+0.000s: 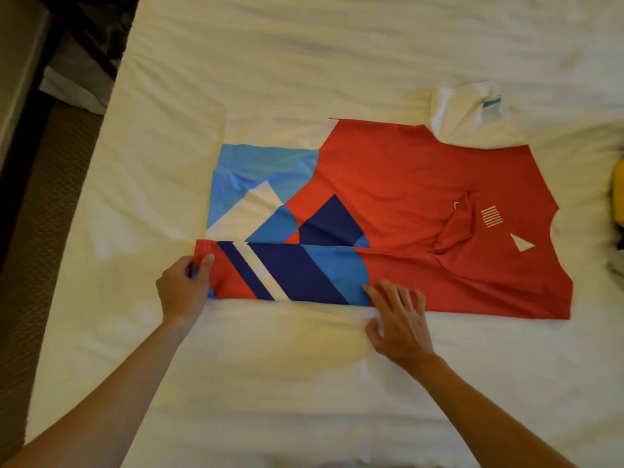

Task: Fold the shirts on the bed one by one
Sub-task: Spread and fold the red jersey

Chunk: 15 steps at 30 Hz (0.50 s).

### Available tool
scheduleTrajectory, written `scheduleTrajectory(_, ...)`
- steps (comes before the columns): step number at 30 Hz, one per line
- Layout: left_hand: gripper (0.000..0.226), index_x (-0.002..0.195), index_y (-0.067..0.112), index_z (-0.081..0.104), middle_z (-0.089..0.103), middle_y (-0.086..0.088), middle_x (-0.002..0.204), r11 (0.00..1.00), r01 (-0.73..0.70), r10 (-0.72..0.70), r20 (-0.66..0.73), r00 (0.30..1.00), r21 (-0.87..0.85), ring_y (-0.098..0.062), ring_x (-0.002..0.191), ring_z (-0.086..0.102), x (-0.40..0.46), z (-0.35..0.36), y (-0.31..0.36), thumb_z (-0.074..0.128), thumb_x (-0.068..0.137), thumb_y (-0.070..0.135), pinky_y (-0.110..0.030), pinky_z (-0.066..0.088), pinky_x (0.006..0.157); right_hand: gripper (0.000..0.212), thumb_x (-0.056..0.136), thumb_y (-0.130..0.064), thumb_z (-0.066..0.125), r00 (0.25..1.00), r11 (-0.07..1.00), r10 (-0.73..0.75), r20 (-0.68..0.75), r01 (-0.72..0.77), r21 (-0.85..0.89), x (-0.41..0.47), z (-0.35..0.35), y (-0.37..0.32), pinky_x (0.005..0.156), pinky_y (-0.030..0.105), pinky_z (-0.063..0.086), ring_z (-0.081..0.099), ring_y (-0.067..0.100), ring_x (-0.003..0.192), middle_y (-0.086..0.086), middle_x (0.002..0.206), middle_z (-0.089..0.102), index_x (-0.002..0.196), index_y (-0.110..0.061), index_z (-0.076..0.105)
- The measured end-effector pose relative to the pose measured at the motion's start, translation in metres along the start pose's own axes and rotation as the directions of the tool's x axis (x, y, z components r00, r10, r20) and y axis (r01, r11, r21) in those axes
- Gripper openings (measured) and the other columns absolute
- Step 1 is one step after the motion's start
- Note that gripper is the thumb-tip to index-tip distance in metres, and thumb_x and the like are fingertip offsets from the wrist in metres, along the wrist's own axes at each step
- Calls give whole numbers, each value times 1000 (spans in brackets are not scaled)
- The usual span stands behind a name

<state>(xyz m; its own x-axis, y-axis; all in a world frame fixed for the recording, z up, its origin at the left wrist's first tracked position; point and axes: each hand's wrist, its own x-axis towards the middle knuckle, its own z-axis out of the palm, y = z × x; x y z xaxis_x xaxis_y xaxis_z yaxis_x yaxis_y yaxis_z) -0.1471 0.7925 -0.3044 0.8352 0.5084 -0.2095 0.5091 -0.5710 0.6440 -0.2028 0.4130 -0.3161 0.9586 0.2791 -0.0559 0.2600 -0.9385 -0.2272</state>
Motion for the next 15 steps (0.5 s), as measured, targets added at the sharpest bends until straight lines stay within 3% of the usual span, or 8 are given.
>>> scheduleTrajectory(2, 30, 76, 11, 53, 56, -5, 65, 996, -53, 54, -18, 998, 71, -31, 66, 52, -1, 3, 0, 57, 100, 29, -35, 31, 55, 59, 74, -21, 62, 999, 997, 48, 21, -47, -56, 0, 4, 2, 96, 55, 40, 57, 35, 115, 11, 135, 56, 133, -14, 59)
scheduleTrajectory(4, 28, 83, 10, 55, 61, -15, 72, 987, -62, 66, -28, 997, 147, -38, 70, 54, -2, 6, -2, 50, 103, 30, -36, 32, 59, 58, 79, -13, 52, 997, 991, 77, 30, -74, -108, 5, 6, 5, 104, 59, 39, 53, 35, 127, 11, 141, 55, 136, -11, 59)
scheduleTrajectory(9, 32, 102, 8, 57, 63, -27, 79, 941, -104, 129, -58, 990, 322, -50, 73, 58, 3, 2, -6, 41, 105, 37, -41, 37, 58, 74, 68, 1, 33, 996, 995, 92, -1, -92, -26, 8, -3, 5, 107, 63, 34, 45, 38, 136, 10, 144, 53, 137, -5, 57)
scheduleTrajectory(11, 32, 105, 9, 56, 63, -28, 81, 937, -84, 110, -59, 992, 340, -50, 73, 58, 4, -6, -14, 40, 105, 37, -42, 38, 59, 75, 66, 3, 39, 999, 999, 37, 37, -36, -21, 1, -1, -3, 108, 63, 35, 42, 37, 138, 9, 146, 51, 139, -6, 55)
scheduleTrajectory(13, 32, 109, 10, 54, 65, -30, 86, 946, -70, 76, -7, 997, 317, -50, 76, 59, 2, -11, -15, 41, 105, 38, -46, 43, 62, 77, 66, 1, 60, 994, 1000, -13, 113, 16, -25, -5, 1, -7, 106, 65, 36, 37, 35, 141, 11, 150, 46, 142, -7, 52)
scheduleTrajectory(15, 34, 119, 10, 51, 65, -28, 103, 945, -40, 53, -32, 998, 326, -50, 91, 59, -4, -8, -4, 46, 103, 39, -52, 46, 73, 87, 67, -12, 69, 991, 997, -44, 124, 36, 70, -9, 3, 1, 114, 64, 25, 24, 31, 149, 12, 159, 31, 149, -9, 41)
